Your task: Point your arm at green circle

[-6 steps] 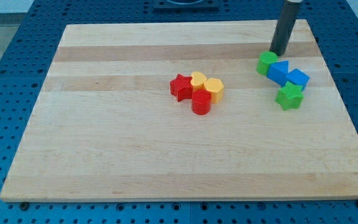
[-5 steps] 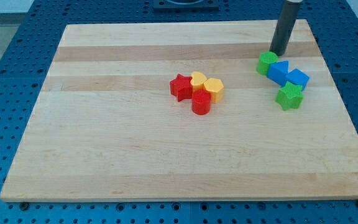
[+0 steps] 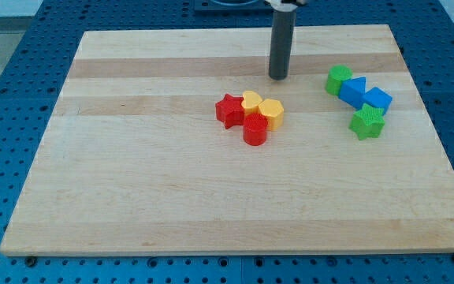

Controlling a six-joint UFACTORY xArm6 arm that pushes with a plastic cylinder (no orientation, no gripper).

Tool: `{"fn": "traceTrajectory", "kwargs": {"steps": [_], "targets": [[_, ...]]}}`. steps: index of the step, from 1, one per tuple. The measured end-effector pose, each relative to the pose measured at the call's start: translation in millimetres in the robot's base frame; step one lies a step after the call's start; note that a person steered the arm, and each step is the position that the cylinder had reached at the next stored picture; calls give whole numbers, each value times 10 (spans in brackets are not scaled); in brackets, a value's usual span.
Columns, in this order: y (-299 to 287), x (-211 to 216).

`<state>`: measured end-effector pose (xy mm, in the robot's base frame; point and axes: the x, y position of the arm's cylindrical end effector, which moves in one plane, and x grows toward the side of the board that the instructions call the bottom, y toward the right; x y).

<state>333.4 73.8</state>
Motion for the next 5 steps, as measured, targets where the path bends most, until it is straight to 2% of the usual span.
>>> {"fn": "traceTrajectory", "kwargs": {"steps": [2, 3, 5], "targets": [[145, 341], [415, 487], [601, 506]]}}
